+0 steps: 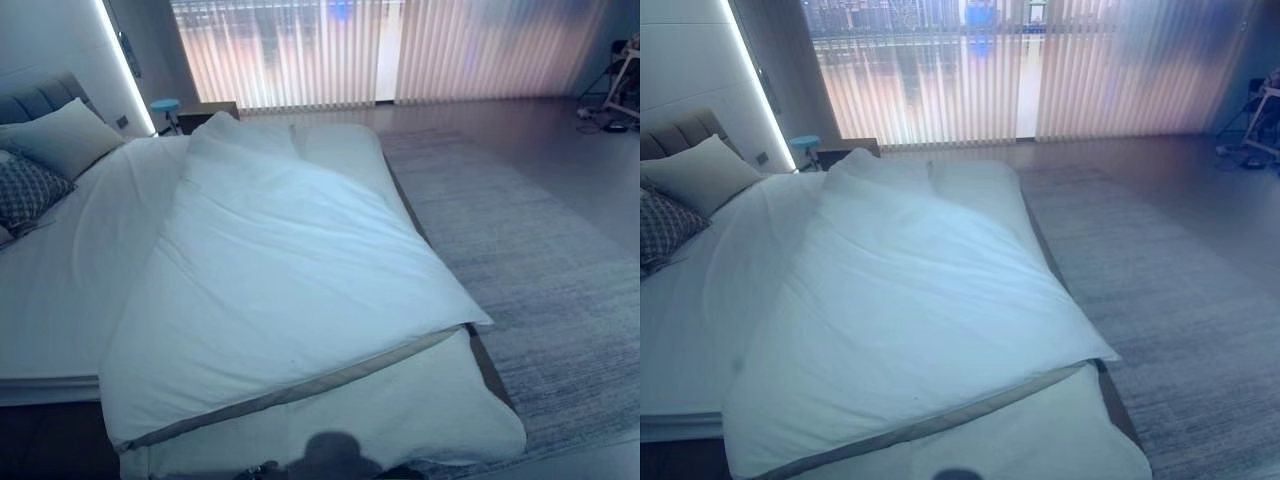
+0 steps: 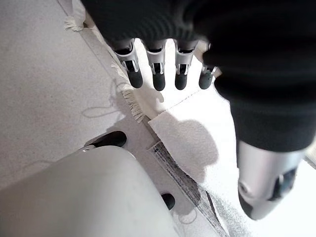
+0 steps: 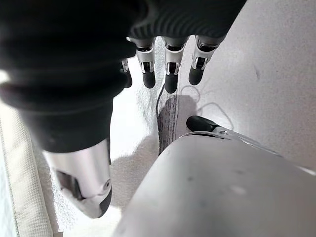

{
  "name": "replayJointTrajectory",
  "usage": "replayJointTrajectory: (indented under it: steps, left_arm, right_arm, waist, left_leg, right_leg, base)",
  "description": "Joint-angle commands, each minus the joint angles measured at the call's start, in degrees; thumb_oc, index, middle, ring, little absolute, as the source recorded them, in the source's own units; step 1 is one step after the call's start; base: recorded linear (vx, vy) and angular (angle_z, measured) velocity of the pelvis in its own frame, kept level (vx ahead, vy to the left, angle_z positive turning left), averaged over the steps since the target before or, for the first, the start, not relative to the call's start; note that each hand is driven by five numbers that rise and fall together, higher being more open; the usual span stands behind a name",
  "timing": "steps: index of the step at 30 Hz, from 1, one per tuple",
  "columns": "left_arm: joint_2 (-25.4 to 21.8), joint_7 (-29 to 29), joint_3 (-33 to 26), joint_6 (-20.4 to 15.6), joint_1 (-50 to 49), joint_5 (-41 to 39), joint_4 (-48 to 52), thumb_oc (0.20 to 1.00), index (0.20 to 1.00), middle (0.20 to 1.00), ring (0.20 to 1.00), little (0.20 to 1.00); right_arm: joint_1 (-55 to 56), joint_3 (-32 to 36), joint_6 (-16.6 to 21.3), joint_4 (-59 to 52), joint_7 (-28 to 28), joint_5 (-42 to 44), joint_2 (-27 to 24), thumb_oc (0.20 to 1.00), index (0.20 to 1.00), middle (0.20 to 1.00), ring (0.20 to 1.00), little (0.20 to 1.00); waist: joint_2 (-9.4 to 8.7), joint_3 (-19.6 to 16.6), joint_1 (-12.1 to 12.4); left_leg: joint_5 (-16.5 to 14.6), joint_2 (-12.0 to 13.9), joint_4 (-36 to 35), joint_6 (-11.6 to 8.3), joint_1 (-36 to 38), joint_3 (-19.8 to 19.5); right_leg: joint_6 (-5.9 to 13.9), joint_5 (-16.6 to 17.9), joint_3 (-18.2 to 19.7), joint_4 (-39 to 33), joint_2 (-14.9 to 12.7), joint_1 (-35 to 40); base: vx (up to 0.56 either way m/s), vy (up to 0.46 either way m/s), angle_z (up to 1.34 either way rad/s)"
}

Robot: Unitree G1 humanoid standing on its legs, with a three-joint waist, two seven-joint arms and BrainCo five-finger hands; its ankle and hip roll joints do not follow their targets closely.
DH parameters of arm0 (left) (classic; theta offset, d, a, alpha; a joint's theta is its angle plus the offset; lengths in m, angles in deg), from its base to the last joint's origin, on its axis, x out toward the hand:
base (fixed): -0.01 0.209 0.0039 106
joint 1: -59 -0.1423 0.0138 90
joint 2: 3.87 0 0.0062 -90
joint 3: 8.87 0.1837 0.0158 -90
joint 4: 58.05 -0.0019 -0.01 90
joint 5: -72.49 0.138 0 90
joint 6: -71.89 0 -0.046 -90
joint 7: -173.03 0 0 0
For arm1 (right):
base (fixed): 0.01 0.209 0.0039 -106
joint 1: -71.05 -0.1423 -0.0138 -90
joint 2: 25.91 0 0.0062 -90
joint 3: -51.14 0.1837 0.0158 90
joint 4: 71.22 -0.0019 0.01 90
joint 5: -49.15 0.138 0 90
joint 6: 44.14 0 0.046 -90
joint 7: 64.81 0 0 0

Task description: Make the bed

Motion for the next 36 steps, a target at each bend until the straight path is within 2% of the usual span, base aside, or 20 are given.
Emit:
replayJointTrajectory:
  steps: [1, 5, 7, 10, 12, 13, 14, 16, 17, 18, 19, 20, 21, 28, 36]
  left_arm:
    - [1.17, 0.12, -2.79, -0.96, 3.59, -2.91, -4.52, 1.0, 1.0, 1.0, 1.0, 1.0]
    - [0.94, 0.43, -4.49, -0.79, 3.45, -4.58, -4.86, 1.0, 1.0, 1.0, 1.0, 1.0]
    - [1.24, 0.62, -6.69, -0.76, 3.35, -8.68, -4.84, 1.0, 1.0, 1.0, 1.0, 1.0]
    - [1.4, 0.63, -7.5, -0.86, 3.53, -10.79, -4.55, 1.0, 1.0, 1.0, 1.0, 1.0]
    - [2.26, 0.05, -10.3, -0.9, 4.96, -20.04, -3.92, 1.0, 1.0, 1.0, 1.0, 1.0]
    - [2.9, -0.88, -12.16, -0.67, 6.51, -27.88, -3.56, 1.0, 1.0, 1.0, 1.0, 1.0]
    - [2.9, -0.89, -12.17, -0.67, 6.52, -27.89, -3.57, 1.0, 1.0, 1.0, 1.0, 1.0]
    - [3.47, -1.23, -13.32, -1.0, 9.52, -34.91, -1.89, 1.0, 1.0, 1.0, 1.0, 1.0]
    - [3.47, -1.23, -13.33, -1.0, 9.54, -34.92, -1.9, 1.0, 1.0, 1.0, 1.0, 1.0]
    - [3.73, -1.02, -13.91, -1.08, 10.99, -37.88, -1.28, 1.0, 1.0, 1.0, 1.0, 1.0]
    - [3.91, -0.51, -14.89, -1.51, 13.45, -42.25, 0.16, 1.0, 1.0, 1.0, 1.0, 1.0]
    - [3.91, -0.51, -14.9, -1.51, 13.47, -42.26, 0.16, 1.0, 1.0, 1.0, 1.0, 1.0]
    - [4.1, 0.35, -16.35, -2.08, 16.24, -46.85, 2.24, 1.0, 1.0, 1.0, 1.0, 1.0]
    - [4.0, 2.52, -19.17, -3.49, 22.63, -55.6, 5.22, 1.0, 1.0, 1.0, 1.0, 1.0]
    - [3.72, 5.11, -21.4, -4.65, 28.32, -60.85, 5.88, 1.0, 1.0, 1.0, 1.0, 1.0]
  right_arm:
    - [-1.94, -0.16, 0.7, 3.68, 0.19, 0.35, 1.7, 1.0, 1.0, 1.0, 1.0, 1.0]
    - [-1.49, 0.15, 0.97, 3.44, 0.18, 0.92, 1.75, 1.0, 1.0, 1.0, 1.0, 1.0]
    - [-1.37, 0.4, 1.19, 3.18, -0.15, 1.66, 1.67, 1.0, 1.0, 1.0, 1.0, 1.0]
    - [-1.49, 0.55, 1.33, 2.99, -0.31, 2.18, 1.57, 1.0, 1.0, 1.0, 1.0, 1.0]
    - [-2.69, 0.38, 1.77, 1.29, -0.79, 3.94, 0.88, 1.0, 1.0, 1.0, 1.0, 1.0]
    - [-3.66, 0.11, 2.2, -0.59, -1.21, 4.92, 0.38, 1.0, 1.0, 1.0, 1.0, 1.0]
    - [-3.67, 0.11, 2.2, -0.59, -1.21, 4.92, 0.38, 1.0, 1.0, 1.0, 1.0, 1.0]
    - [-5.63, -0.07, 2.58, -2.47, -2.27, 6.21, -0.59, 1.0, 1.0, 1.0, 1.0, 1.0]
    - [-5.65, -0.07, 2.57, -2.47, -2.27, 6.21, -0.59, 1.0, 1.0, 1.0, 1.0, 1.0]
    - [-6.66, -0.2, 2.65, -3.06, -2.94, 6.65, -0.84, 1.0, 1.0, 1.0, 1.0, 1.0]
    - [-8.11, -0.14, 2.79, -4.76, -3.79, 8.16, -1.17, 1.0, 1.0, 1.0, 1.0, 1.0]
    - [-8.13, -0.14, 2.78, -4.76, -3.79, 8.16, -1.17, 1.0, 1.0, 1.0, 1.0, 1.0]
    - [-8.72, -0.22, 3.05, -7.31, -4.2, 9.77, -1.19, 1.0, 1.0, 1.0, 1.0, 1.0]
    - [-10.27, -1.21, 3.8, -13.81, -5.58, 14.12, -1.53, 1.0, 1.0, 1.0, 1.0, 1.0]
    - [-11.4, -1.16, 4.34, -16.5, -7.43, 16.27, -1.92, 1.0, 1.0, 1.0, 1.0, 1.0]
  waist:
    - [-3.59, -0.63, -0.3]
    - [-3.84, -0.39, -0.35]
    - [-4.04, 0.2, -0.26]
    - [-4.06, 0.73, -0.25]
    - [-4.16, 3.93, -0.31]
    - [-4.23, 6.52, -0.61]
    - [-4.23, 6.5, -0.6]
    - [-4.35, 10.41, -1.19]
    - [-4.36, 10.34, -1.19]
    - [-4.46, 11.88, -1.44]
    - [-4.62, 13.91, -2.01]
    - [-4.62, 13.76, -2.03]
    - [-4.91, 15.12, -2.81]
    - [-5.71, 16.26, -4.25]
    - [-6.27, 17.26, -5.48]
  left_leg:
    - [0.13, -3.64, -0.14, 3.1, -2.22, 0.08]
    - [0.12, -3.37, -0.14, 2.96, -2.12, 0.03]
    - [0.26, -3.21, -0.14, 2.87, -2.45, 0.02]
    - [0.5, -3.18, -0.14, 2.87, -2.67, -0.04]
    - [0.82, -3.22, 1.12, 2.88, -4.6, 0.23]
    - [0.68, -3.24, 2.88, 2.85, -6.36, 0.98]
    - [0.65, -3.25, 2.93, 2.85, -6.42, 0.99]
    - [-0.26, -3.9, 8.59, 2.6, -11.49, 1.99]
    - [-0.32, -3.91, 8.75, 2.6, -11.67, 2.0]
    - [-0.87, -4.29, 11.32, 2.48, -13.79, 2.29]
    - [-1.7, -4.83, 15.95, 2.22, -18.58, 2.59]
    - [-1.77, -4.84, 16.15, 2.22, -18.87, 2.59]
    - [-2.26, -4.82, 20.42, 2.03, -23.65, 2.97]
    - [-3.9, -3.93, 29.05, 1.48, -34.8, 3.21]
    - [-4.74, -2.99, 33.24, 1.28, -40.53, 3.14]
  right_leg:
    - [3.99, 0.73, 0.73, 0.5, -2.92, -0.89]
    - [3.85, 0.37, 0.68, 0.93, -2.68, -0.94]
    - [3.74, 0.16, 0.64, 0.69, -2.47, -1.17]
    - [3.66, 0.11, 0.63, 0.74, -2.42, -1.35]
    - [3.52, -0.14, 0.6, 2.75, -2.52, -3.64]
    - [3.39, -0.51, 0.93, 6.03, -2.64, -6.36]
    - [3.39, -0.54, 0.94, 6.09, -2.64, -6.43]
    - [3.61, -1.32, 1.4, 11.17, -3.03, -11.45]
    - [3.61, -1.36, 1.41, 11.27, -3.04, -11.61]
    - [3.79, -1.58, 1.65, 13.44, -3.16, -13.6]
    - [3.88, -1.97, 1.99, 17.22, -3.5, -17.77]
    - [3.88, -2.03, 2.0, 17.37, -3.52, -18.04]
    - [3.96, -2.69, 1.93, 20.69, -4.0, -21.9]
    - [3.31, -4.92, 2.35, 28.52, -4.25, -32.38]
    - [2.68, -5.71, 3.1, 32.29, -3.73, -38.22]
  base:
    - [0.0, 0.0, 0.0]
    - [0.0, 0.0, 0.0]
    - [-0.01, -0.018, 0.0]
    - [-0.05, -0.008, -0.02]
    - [-0.22, -0.003, 0.01]
    - [-0.19, 0.01, 0.0]
    - [-0.29, 0.023, -0.11]
    - [-0.26, 0.022, -0.14]
    - [-0.21, 0.02, -0.14]
    - [-0.27, 0.033, -0.15]
    - [-0.27, 0.033, -0.1]
    - [-0.31, 0.022, -0.1]
    - [-0.14, 0.003, -0.13]
    - [-0.11, -0.017, 0.0]
    - [-0.03, -0.003, -0.06]
